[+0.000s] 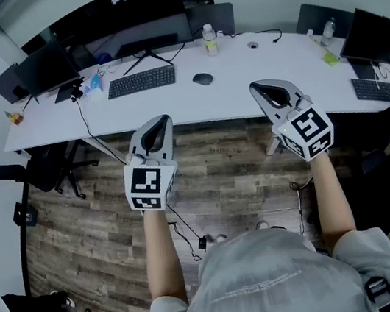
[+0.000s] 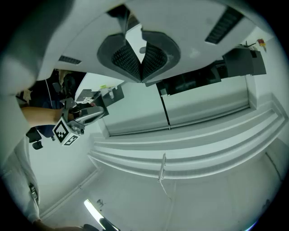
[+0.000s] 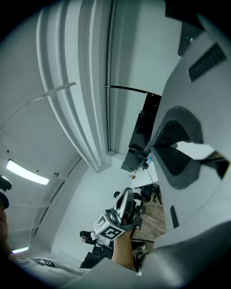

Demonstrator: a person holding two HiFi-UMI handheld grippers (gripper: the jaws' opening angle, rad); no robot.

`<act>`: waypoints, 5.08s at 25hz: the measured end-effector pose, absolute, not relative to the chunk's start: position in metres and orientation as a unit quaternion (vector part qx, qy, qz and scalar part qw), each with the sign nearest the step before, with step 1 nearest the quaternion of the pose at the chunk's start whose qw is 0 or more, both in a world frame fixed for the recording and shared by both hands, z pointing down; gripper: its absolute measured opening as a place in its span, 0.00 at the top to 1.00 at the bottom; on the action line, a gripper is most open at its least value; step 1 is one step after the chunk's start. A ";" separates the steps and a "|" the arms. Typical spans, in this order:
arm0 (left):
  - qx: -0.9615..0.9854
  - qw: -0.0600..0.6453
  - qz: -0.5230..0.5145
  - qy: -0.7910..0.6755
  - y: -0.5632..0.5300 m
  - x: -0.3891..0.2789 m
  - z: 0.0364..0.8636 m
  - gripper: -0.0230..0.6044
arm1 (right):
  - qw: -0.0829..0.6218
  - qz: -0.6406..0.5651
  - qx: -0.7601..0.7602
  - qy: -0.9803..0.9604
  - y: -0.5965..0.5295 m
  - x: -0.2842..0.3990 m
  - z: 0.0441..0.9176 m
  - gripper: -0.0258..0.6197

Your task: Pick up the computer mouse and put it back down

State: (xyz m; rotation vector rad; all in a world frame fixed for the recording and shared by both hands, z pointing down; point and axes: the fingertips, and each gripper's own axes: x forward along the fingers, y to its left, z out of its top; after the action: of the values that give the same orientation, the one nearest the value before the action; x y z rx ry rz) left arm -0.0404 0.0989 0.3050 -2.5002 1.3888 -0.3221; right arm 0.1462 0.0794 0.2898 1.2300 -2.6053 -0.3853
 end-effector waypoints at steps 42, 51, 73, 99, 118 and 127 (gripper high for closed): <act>-0.859 0.106 -0.126 0.485 0.091 -0.002 0.331 0.95 | 0.099 -0.096 0.384 -0.913 0.071 0.183 0.310 0.66; -0.847 0.090 -0.133 0.507 0.091 0.028 0.338 0.95 | 0.117 -0.096 0.381 -0.912 0.062 0.225 0.317 0.58; -0.850 0.085 -0.129 0.503 -0.056 -0.016 0.366 0.95 | 0.150 -0.089 0.392 -0.903 -0.074 0.188 0.337 0.53; -0.877 -0.003 -0.123 0.463 -0.217 -0.122 0.443 0.95 | 0.301 -0.052 0.369 -0.878 -0.236 0.064 0.405 0.51; -0.812 -0.071 -0.158 0.558 -0.278 -0.107 0.493 0.95 | 0.370 0.000 0.201 -0.907 -0.345 0.052 0.527 0.51; -0.783 -0.110 -0.173 0.587 -0.273 -0.109 0.526 0.95 | 0.422 0.056 0.154 -0.892 -0.357 0.044 0.631 0.43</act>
State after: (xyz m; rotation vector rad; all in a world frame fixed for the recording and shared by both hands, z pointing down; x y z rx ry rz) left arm -0.1089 -0.2735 0.5259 -2.6501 1.9852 -0.5853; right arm 0.0442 -0.3566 0.6306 0.3867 -2.2336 0.1399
